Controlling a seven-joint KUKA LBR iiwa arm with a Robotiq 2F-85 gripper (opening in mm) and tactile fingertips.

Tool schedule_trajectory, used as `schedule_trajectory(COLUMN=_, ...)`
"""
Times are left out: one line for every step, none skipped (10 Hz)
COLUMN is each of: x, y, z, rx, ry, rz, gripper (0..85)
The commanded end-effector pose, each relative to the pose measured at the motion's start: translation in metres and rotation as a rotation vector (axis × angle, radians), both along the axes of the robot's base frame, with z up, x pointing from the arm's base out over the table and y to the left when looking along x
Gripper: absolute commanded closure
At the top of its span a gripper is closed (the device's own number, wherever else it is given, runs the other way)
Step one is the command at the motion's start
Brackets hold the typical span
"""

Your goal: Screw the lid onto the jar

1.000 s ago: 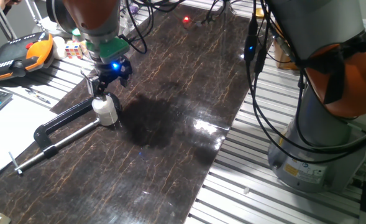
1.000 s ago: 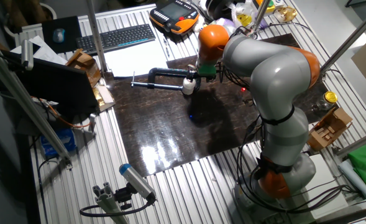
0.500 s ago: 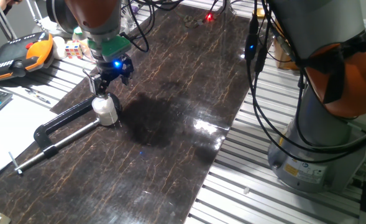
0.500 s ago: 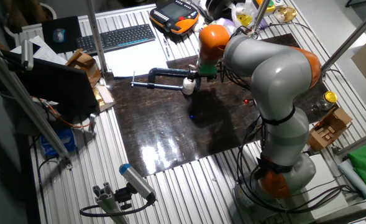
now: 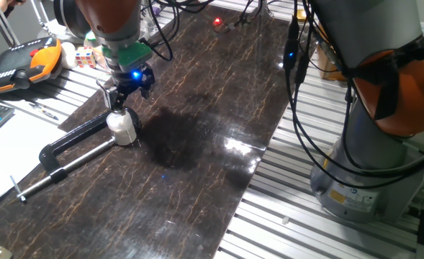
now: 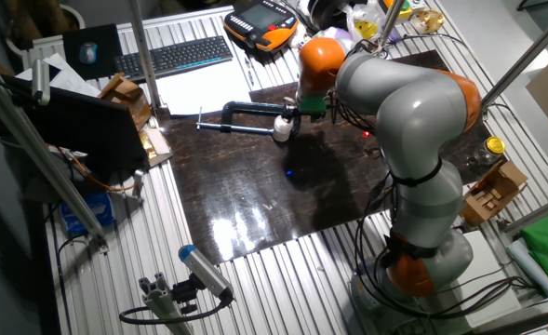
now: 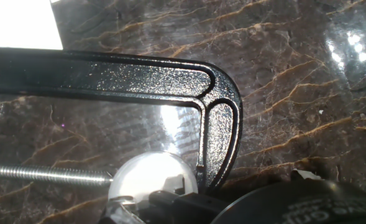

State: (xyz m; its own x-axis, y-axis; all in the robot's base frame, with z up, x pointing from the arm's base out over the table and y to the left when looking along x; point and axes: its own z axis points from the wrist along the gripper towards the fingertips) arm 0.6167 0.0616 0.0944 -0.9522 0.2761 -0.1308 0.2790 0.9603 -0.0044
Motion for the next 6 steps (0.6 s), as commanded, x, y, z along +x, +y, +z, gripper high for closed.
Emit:
schedule_trajectory(x=0.0000, y=-0.0006, z=-0.0009, rx=0.001, ry=0.000, rz=0.000, gripper=1.7)
schedule_trajectory(x=0.0002, y=-0.0007, z=-0.0012, rx=0.001, ry=0.000, rz=0.000, gripper=1.7)
schedule_trajectory(x=0.0002, y=-0.0005, z=-0.0013, rx=0.003, ry=0.000, rz=-0.001, gripper=1.7)
schedule_trajectory(x=0.0004, y=0.0001, z=-0.0013, rx=0.003, ry=0.000, rz=-0.001, gripper=1.7)
schedule_trajectory(x=0.0005, y=0.0003, z=-0.0009, rx=0.003, ry=0.000, rz=-0.001, gripper=1.7)
schedule_trajectory(x=0.0005, y=0.0006, z=0.0019, rx=0.008, ry=0.006, rz=0.000, gripper=1.7)
